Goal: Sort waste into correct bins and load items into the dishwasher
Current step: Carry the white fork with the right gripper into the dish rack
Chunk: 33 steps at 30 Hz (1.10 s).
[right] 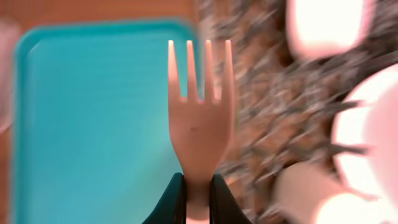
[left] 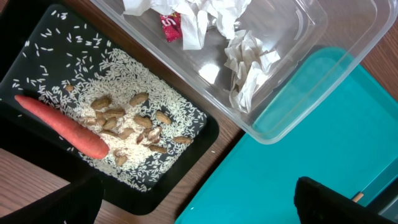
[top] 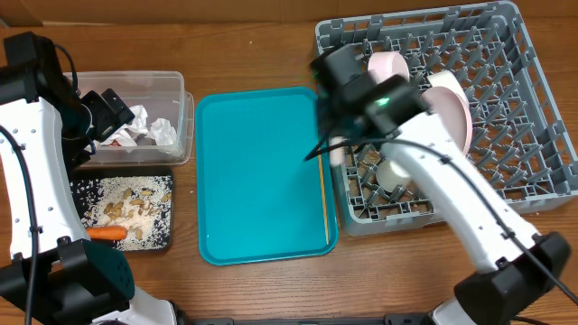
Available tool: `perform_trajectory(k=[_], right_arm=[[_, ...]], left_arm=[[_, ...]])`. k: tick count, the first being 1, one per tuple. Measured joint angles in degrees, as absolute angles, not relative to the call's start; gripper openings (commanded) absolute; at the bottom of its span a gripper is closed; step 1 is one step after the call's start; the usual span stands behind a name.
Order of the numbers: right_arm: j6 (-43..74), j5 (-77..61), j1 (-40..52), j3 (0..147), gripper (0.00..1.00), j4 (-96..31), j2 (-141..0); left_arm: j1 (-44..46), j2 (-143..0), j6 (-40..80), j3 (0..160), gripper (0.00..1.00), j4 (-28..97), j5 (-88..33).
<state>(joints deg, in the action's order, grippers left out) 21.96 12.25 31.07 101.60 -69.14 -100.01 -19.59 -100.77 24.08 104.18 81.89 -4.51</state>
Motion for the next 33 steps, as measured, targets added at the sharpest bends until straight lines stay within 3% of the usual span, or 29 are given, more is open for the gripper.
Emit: perform_trajectory(k=[12,33], right_arm=[[9.6,14.7,23.2,101.6,0.04,-62.5,-104.6],[1.6,14.7,20.8,98.6,0.04,-56.4,-107.5]], left_arm=[[-19.6,-100.8,24.1,104.2,1.00,81.9,-4.5],[-19.6,-100.8,24.1,104.2,1.00,81.9,-4.5]])
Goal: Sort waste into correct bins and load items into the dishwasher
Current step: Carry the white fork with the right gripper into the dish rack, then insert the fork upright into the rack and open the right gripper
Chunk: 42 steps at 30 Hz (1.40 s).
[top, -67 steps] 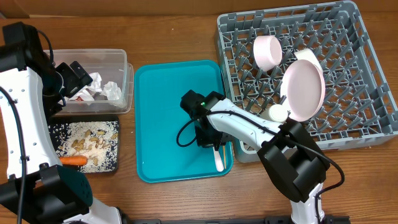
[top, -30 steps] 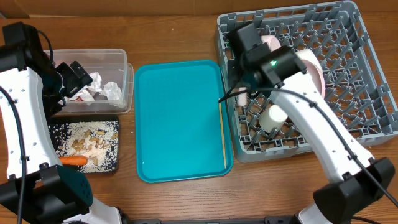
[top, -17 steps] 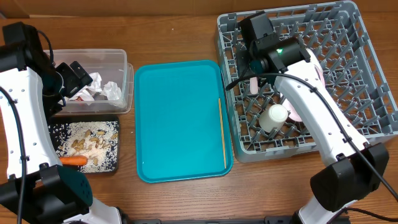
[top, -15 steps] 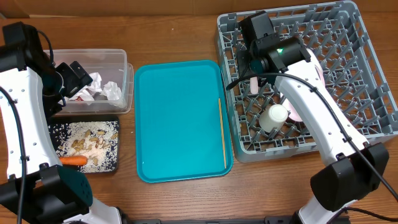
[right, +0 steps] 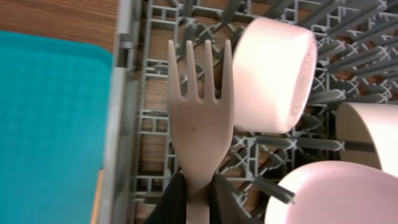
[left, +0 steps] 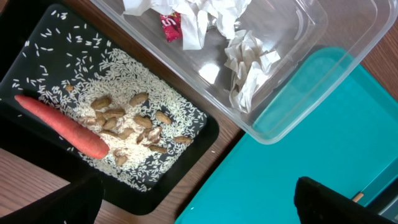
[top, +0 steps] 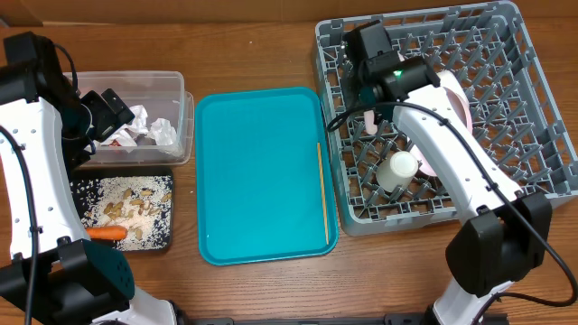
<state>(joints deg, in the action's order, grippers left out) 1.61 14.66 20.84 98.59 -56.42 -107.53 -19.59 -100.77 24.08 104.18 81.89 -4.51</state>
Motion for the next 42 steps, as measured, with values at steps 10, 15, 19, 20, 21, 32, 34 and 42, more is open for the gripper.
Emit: perform_trajectory(k=[10,15,19,20,21,32,34,42], right_arm=[[1.5,12.1,16.9,98.1,0.04,-56.5,-107.5],[1.4,10.0,17.0,98.1,0.04,-56.6,-107.5],[1.4,7.3,17.0,98.0,0.04,-57.6,-107.5],[1.4,6.9,17.0,97.8,0.04,-57.7,-107.5],[1.4,6.5,17.0,97.5,0.04,-57.7,-107.5],[1.3,5.3,17.0,92.7,0.04,-56.6,-107.5],[1.3,5.3,17.0,92.7,0.04,-56.6,-107.5],[1.3,5.3,17.0,92.7,0.25,-56.5,-107.5]], left_arm=[[-19.6,-100.8,24.1,104.2,1.00,81.9,-4.5],[-19.6,-100.8,24.1,104.2,1.00,81.9,-4.5],[-19.6,-100.8,24.1,104.2,1.00,81.9,-4.5],[-19.6,-100.8,24.1,104.2,1.00,81.9,-4.5],[-19.6,-100.8,24.1,104.2,1.00,81.9,-4.5],[-19.6,-100.8,24.1,104.2,1.00,81.9,-4.5],[-19.6,-100.8,24.1,104.2,1.00,81.9,-4.5],[-19.6,-100.8,24.1,104.2,1.00,81.9,-4.5]])
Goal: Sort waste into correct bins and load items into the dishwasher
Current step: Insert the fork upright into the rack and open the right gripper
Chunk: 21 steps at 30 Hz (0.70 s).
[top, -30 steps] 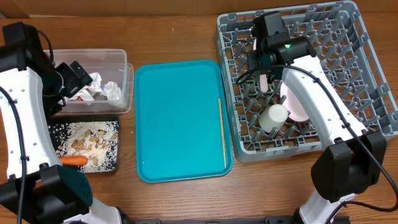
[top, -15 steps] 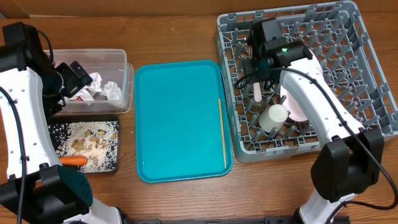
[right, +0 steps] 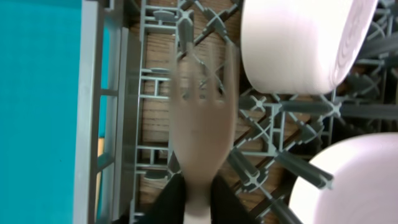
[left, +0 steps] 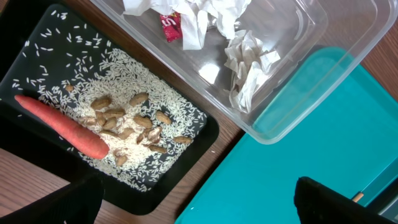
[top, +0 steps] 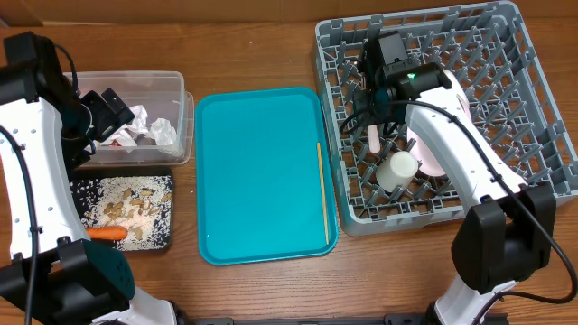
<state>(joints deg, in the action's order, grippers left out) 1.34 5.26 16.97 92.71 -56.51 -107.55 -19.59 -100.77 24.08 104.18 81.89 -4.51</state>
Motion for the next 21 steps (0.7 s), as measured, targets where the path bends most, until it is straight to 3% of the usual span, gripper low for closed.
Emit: perform_trajectory(k=[1,8,21], right_arm=[[1.2,5.3,17.0,92.7,0.31,-56.6,-107.5],[1.1,5.1,17.0,92.7,0.38,-56.6,-107.5],[1.5,-1.8,17.4,94.8,0.34,-61.8,-107.5]], left_arm=[[-19.6,-100.8,24.1,104.2,1.00,81.9,-4.5],[-19.6,-100.8,24.1,104.2,1.00,81.9,-4.5],[-19.6,-100.8,24.1,104.2,1.00,81.9,-4.5]])
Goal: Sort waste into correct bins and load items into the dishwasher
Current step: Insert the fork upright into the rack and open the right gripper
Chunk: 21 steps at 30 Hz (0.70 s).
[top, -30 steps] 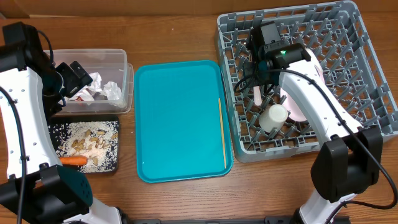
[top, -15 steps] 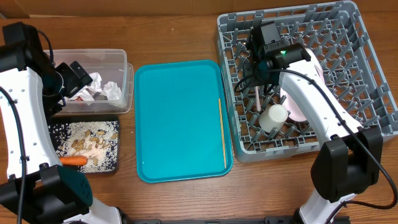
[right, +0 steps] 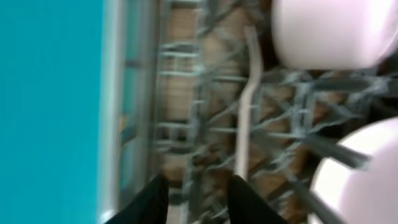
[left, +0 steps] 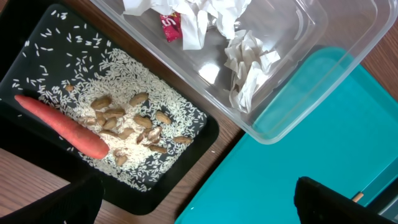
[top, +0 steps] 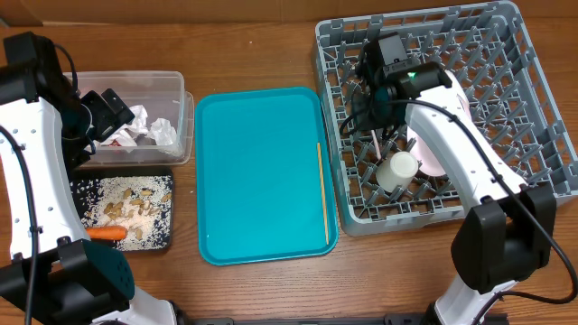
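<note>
The pale fork lies on its edge among the prongs of the grey dish rack, seen as a thin pale strip in the overhead view. My right gripper hangs just above it, open, with nothing between its fingers; it sits over the rack's left part. A thin wooden stick rests along the right edge of the teal tray. My left gripper is wide open and holds nothing, over the clear bin of crumpled paper.
A pink cup, a pink bowl and a white cup stand in the rack. The black tray beside the teal tray holds rice, nuts and a carrot. The right wrist view is blurred.
My right gripper has opened and let go of the fork, which now lies on its side in the rack. The left arm has not moved.
My right gripper held the fork over the teal tray's right edge. Then it held it over the rack's left side next to the pink cup, then lower among the prongs. Now the fork lies in the rack and the gripper is open. The left arm stayed still.
</note>
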Available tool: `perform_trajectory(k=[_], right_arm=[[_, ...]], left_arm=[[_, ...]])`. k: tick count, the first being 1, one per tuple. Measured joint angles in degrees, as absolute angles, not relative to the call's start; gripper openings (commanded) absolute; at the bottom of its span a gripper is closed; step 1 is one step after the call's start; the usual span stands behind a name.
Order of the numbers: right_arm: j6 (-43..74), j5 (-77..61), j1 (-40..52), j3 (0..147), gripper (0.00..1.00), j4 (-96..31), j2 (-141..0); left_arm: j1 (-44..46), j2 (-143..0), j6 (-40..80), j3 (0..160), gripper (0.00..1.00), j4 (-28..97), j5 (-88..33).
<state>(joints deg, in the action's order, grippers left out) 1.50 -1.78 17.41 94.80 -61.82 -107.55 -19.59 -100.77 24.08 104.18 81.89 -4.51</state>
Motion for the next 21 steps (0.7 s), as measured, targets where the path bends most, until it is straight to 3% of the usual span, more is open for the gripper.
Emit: perform_trajectory(k=[10,16,17,18,19,21], right_arm=[[4.2,-27.2,22.2,99.0,0.33,-65.7,-107.5],[4.8,-32.8,30.3,98.9,0.59,-66.2,-107.5],[5.0,-33.1,31.6,98.9,0.68,-65.7,-107.5],[5.1,-33.5,33.4,98.8,0.89,-65.1,-107.5],[5.1,-33.9,34.8,98.8,1.00,-64.6,-107.5],[4.6,-34.2,38.0,98.8,1.00,-63.4,-107.5]], left_arm=[[-19.6,-100.8,24.1,104.2,1.00,81.9,-4.5],[-19.6,-100.8,24.1,104.2,1.00,81.9,-4.5],[-19.6,-100.8,24.1,104.2,1.00,81.9,-4.5],[-19.6,-100.8,24.1,104.2,1.00,81.9,-4.5],[-19.6,-100.8,24.1,104.2,1.00,81.9,-4.5],[-19.6,-100.8,24.1,104.2,1.00,81.9,-4.5]])
